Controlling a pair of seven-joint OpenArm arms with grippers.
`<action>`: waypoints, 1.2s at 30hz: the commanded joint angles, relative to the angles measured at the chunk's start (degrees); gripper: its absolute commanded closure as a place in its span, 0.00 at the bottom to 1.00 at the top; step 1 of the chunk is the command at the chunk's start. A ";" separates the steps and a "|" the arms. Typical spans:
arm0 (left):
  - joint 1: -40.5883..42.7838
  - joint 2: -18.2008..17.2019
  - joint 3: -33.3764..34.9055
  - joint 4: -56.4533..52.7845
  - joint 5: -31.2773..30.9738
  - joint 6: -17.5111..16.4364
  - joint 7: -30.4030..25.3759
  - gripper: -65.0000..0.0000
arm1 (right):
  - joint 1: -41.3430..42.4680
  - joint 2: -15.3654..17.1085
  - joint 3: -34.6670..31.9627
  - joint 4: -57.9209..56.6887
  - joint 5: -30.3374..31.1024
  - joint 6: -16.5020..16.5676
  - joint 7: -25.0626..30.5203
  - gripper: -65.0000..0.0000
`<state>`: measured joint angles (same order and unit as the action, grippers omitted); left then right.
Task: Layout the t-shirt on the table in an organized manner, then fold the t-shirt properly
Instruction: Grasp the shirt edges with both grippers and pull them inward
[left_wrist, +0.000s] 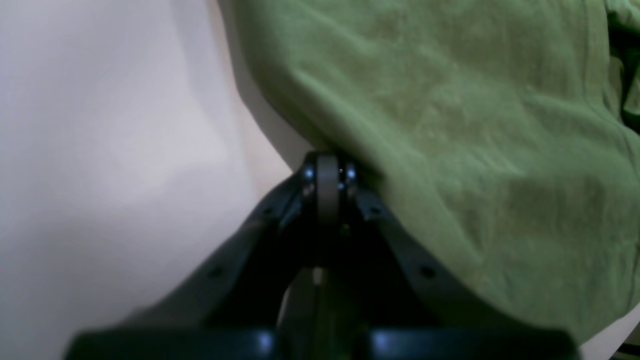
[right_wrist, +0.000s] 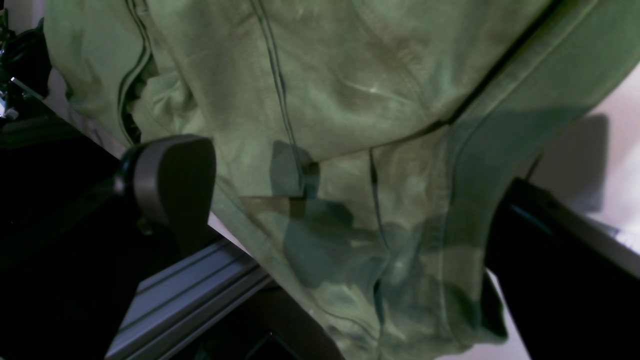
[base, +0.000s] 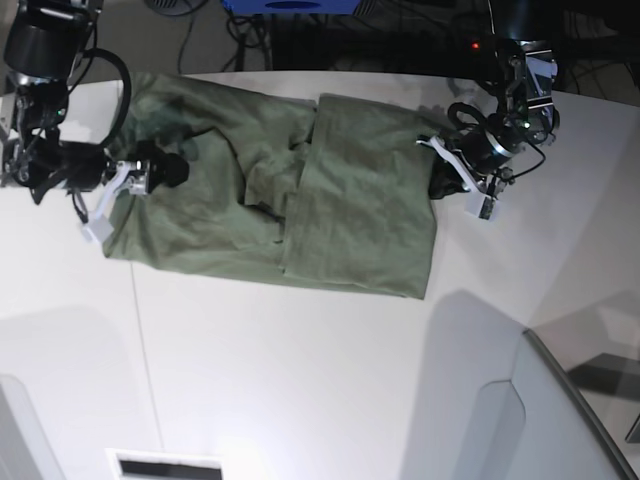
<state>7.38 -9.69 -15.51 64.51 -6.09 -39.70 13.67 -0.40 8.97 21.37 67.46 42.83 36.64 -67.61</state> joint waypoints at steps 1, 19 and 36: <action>0.84 -0.20 0.34 0.32 1.21 -0.30 1.84 1.00 | 0.71 0.65 0.04 0.27 -1.47 -0.20 -0.65 0.00; 1.72 -0.46 -0.01 0.32 1.21 -0.30 1.84 1.00 | 5.28 0.92 -3.65 -7.46 -1.73 -0.20 4.36 0.05; -0.04 -2.39 0.25 -0.20 1.30 -0.30 2.11 1.00 | 5.46 3.99 -4.62 -7.55 -1.73 -0.64 5.42 0.70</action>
<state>7.46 -11.60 -15.29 64.10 -6.26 -40.56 14.09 4.36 12.23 16.64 59.22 40.27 35.62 -62.35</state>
